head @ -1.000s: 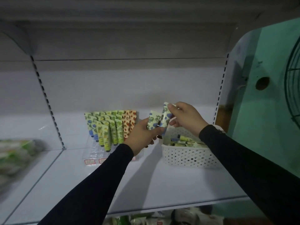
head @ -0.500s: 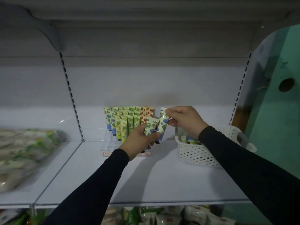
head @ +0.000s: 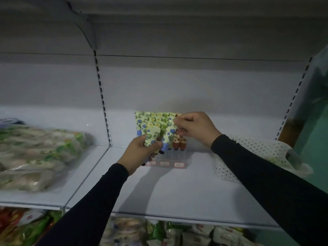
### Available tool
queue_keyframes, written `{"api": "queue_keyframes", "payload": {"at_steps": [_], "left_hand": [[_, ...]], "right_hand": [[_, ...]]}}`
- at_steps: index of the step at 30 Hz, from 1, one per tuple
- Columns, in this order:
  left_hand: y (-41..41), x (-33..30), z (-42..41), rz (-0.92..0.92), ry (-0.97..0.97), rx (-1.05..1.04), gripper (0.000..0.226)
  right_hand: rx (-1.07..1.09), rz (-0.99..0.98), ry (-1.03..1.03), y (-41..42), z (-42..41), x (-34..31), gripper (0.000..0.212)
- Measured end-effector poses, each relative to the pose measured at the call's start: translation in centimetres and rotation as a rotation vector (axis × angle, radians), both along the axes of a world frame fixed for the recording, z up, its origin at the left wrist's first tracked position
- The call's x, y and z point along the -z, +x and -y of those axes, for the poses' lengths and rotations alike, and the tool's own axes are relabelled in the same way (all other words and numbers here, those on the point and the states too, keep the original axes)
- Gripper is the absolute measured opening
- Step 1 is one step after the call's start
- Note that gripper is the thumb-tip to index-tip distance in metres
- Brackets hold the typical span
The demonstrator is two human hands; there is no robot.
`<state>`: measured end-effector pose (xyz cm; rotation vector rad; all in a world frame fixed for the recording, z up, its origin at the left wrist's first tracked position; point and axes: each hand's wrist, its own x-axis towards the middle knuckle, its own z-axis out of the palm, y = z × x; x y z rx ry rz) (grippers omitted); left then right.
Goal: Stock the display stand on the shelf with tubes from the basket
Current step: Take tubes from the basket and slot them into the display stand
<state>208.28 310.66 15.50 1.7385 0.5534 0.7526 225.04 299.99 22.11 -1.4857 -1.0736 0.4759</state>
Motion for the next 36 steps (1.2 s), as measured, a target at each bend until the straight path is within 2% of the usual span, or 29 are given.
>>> {"api": "queue_keyframes", "payload": {"at_steps": [7,12,16,24,36], "left_hand": [[-4.6,3.0,-5.8,-0.044,-0.004,-0.348,0.003],[-6.0,6.4,-9.1,-0.037,-0.069,-0.427,0.006],[-6.2,8.1,-10.1,-0.028,-0.088,-0.431,0.011],[-6.1,8.4,-10.5,-0.048,-0.008,-0.434,0.014],[-6.0,8.3,-10.3,-0.075,-0.005,-0.437,0.018]], "right_hand": [[0.009,0.162,0.019,-2.2,-4.5,-1.3,0.013],[0.156,0.627,0.011,-3.5,-8.5,-2.4,0.024],[0.212,0.837,-0.016,-3.8,-12.2,-2.1,0.031],[0.245,0.927,-0.059,-3.9,-16.2,-0.1,0.033],[0.272,1.014,-0.173,-4.2,-17.0,1.6,0.03]]}}
